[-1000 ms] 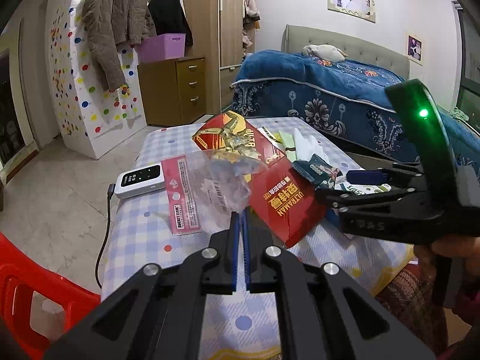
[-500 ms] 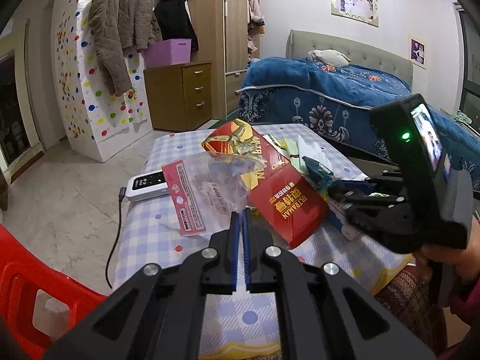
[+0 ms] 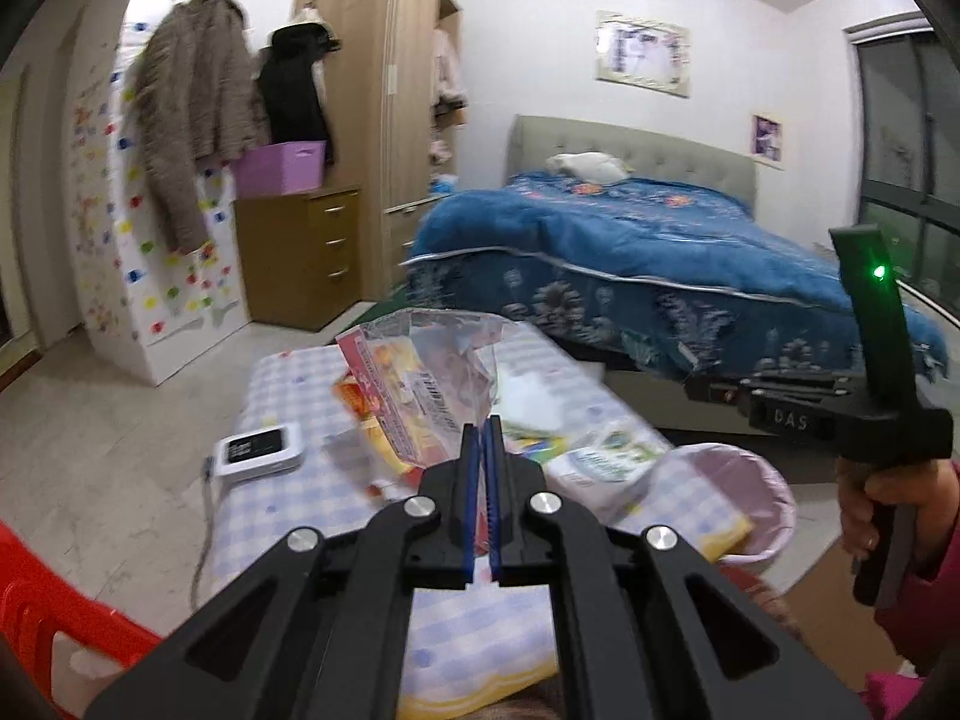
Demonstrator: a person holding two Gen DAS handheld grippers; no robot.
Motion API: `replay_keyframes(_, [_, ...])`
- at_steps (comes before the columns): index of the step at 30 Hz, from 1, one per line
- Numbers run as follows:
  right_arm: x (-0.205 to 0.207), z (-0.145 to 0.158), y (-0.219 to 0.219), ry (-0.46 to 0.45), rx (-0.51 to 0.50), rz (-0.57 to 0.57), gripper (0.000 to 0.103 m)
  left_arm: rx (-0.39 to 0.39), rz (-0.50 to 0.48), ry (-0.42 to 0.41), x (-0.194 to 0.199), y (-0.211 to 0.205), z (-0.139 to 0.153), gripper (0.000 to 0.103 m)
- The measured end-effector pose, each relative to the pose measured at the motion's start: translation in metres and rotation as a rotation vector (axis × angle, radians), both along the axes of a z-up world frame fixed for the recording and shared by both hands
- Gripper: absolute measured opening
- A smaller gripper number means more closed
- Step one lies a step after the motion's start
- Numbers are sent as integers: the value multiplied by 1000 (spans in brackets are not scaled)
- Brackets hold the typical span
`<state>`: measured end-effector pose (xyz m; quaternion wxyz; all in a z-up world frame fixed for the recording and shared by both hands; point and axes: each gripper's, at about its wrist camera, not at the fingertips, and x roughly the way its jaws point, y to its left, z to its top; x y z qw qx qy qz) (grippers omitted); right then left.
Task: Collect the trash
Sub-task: 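Grasp the teal candy wrapper with the right gripper while the left grasps the clear plastic bag, then carry the wrapper with the right gripper while the left carries the bag to the wastebasket, releasing both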
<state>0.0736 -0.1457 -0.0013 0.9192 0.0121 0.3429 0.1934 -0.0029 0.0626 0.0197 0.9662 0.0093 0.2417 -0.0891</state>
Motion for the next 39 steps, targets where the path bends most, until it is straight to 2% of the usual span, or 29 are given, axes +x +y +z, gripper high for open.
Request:
replay_keyframes(6, [-18,-7,-55,16,25,-117,2,22,-122,6,6,-51,0,0])
replay_keyframes(14, [-34,-20,-133,35,60,-293,2,70,-341,-14,17,-139,0,0])
replay_keyframes(18, [-40,-28,-168,47,67,-374,2,70,-432,0,26,-177,-6,0])
replay_keyframes(24, [-44,-49,-209,90,60,-478,2,36,-556,67,48,-232,-27,0])
replay_keyframes(28, [-38,-71,-231,150,59,-530,3,19,-614,137,68,-259,-50,0])
replay_keyframes(39, [5,-147,-257,339,42,-569,4,15,-676,296,118,-303,-105,1])
